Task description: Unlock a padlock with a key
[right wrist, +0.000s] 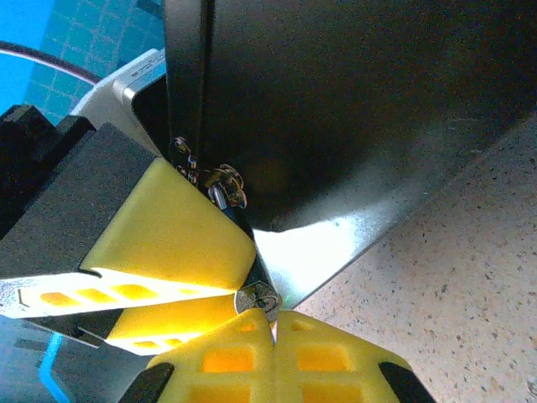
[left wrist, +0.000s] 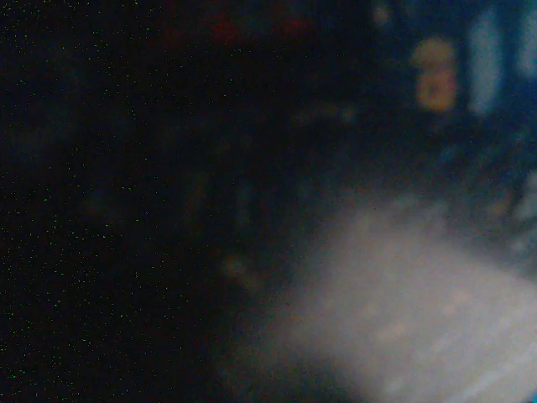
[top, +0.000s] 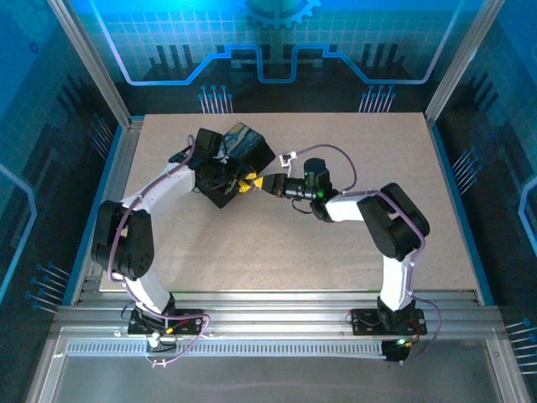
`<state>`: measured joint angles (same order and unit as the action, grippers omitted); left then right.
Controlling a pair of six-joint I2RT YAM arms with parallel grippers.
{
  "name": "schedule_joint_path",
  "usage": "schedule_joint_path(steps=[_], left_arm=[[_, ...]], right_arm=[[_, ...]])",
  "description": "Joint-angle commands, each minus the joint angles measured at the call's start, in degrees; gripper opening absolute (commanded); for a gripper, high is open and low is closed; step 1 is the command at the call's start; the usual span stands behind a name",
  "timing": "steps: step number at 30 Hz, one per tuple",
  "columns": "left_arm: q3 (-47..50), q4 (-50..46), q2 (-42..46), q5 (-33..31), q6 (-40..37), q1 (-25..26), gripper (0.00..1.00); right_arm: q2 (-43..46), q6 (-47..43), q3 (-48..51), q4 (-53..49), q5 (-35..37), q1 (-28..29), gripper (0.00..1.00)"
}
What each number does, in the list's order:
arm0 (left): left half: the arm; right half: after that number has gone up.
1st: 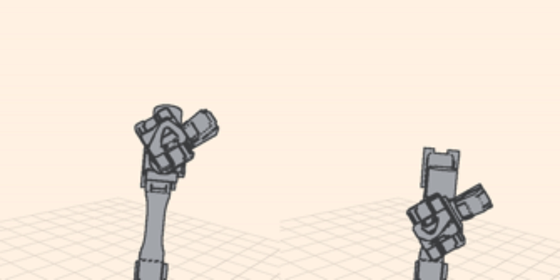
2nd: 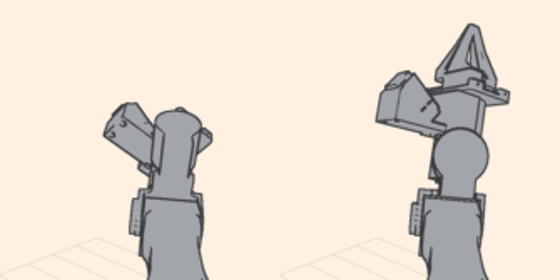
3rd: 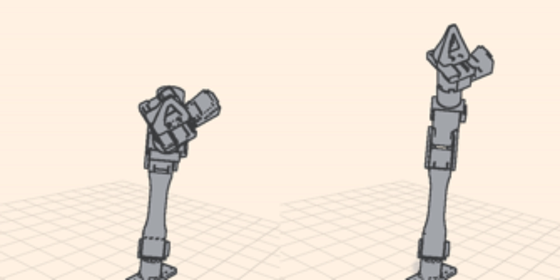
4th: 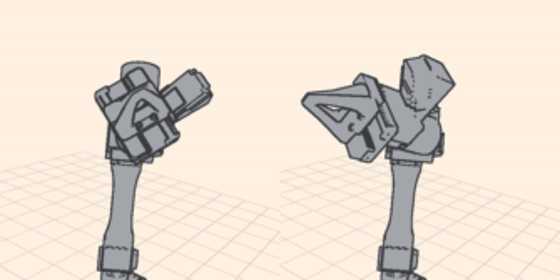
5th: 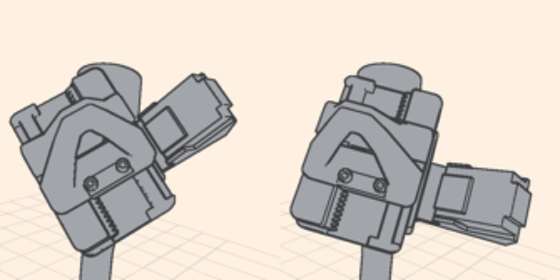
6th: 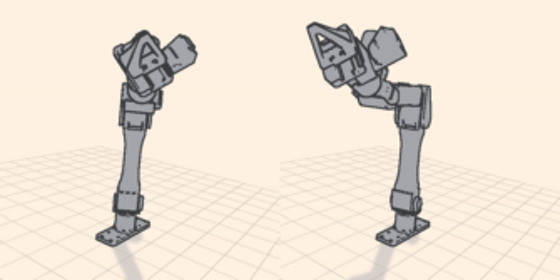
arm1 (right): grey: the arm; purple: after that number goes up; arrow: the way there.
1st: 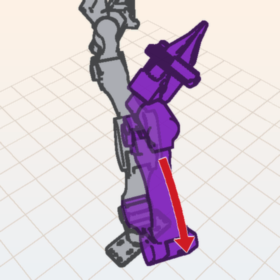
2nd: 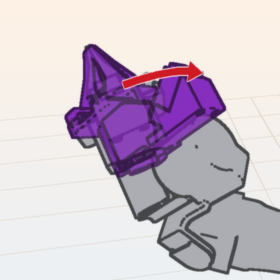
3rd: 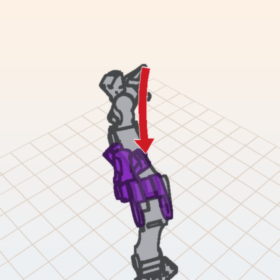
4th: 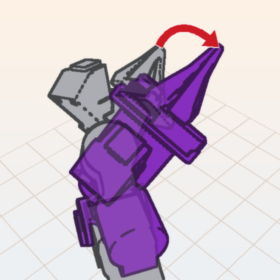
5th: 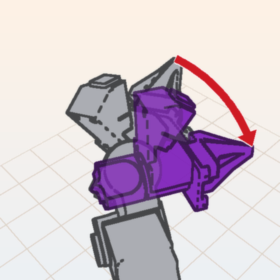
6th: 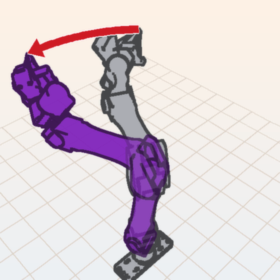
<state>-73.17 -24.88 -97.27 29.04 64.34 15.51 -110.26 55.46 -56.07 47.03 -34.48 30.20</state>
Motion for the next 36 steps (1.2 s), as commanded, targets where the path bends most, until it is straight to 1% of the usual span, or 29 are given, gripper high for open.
schedule_joint_path(steps=[1,3,5,8,11,13,15,17,19,22,24,25,27,28,31,36], left_arm=[[1.73,-0.92,-0.07,6.38,0.21,2.28,0.01],[1.53,-1.36,-0.02,6.21,0.02,1.77,0.01],[0.89,-2.72,0.10,5.74,-1.38,1.38,0.01],[0.81,-3.85,0.29,5.09,-2.94,1.04,0.01],[0.89,-4.22,0.27,4.90,-3.45,0.84,0.01],[0.34,-5.09,0.14,4.80,-4.07,0.71,0.01],[-1.28,-7.16,-0.81,5.47,-5.88,0.75,0.01],[-3.87,-11.24,-1.95,5.46,-8.39,0.75,0.00],[-5.30,-13.79,-2.39,5.09,-9.99,0.75,0.00],[-6.42,-16.30,-2.88,4.30,-11.41,0.75,0.00],[-7.07,-17.52,-3.84,4.66,-11.82,0.75,0.00],[-7.28,-17.91,-4.25,4.93,-11.91,0.75,0.00],[-8.12,-19.36,-5.10,5.14,-12.01,0.75,0.00],[-8.73,-20.29,-5.62,5.53,-12.30,0.75,0.00],[-10.31,-22.48,-6.86,6.29,-13.23,0.71,0.00],[-11.66,-24.44,-7.86,6.98,-14.37,0.32,0.00]], right_arm=[[6.84,-7.45,-3.70,-0.04,-5.44,2.05,0.13],[7.52,-10.01,-3.09,-3.72,-6.38,1.05,0.22],[8.34,-13.34,-2.66,-9.31,-7.13,-0.24,0.34],[10.86,-18.97,-1.46,-16.69,-5.78,-1.59,0.41],[14.85,-27.38,-0.73,-26.40,-2.37,-2.24,0.46],[17.42,-34.18,-0.71,-33.74,0.55,-2.32,0.48],[19.90,-41.24,-0.54,-39.18,4.86,-2.24,0.48],[22.10,-49.16,-0.04,-42.54,12.06,-1.38,0.46],[23.67,-56.93,1.14,-42.30,19.81,0.27,0.44],[24.47,-70.30,3.53,-37.11,28.96,3.74,0.41],[23.94,-78.61,4.94,-32.42,32.45,5.80,0.38],[23.33,-82.19,5.35,-29.29,35.13,7.02,0.35],[22.05,-87.39,5.36,-25.57,39.15,8.65,0.32],[21.26,-89.69,5.36,-23.74,40.79,9.34,0.29],[19.28,-95.85,7.78,-18.49,43.77,11.26,0.28],[17.76,-98.73,8.80,-16.78,43.75,13.31,0.30]])
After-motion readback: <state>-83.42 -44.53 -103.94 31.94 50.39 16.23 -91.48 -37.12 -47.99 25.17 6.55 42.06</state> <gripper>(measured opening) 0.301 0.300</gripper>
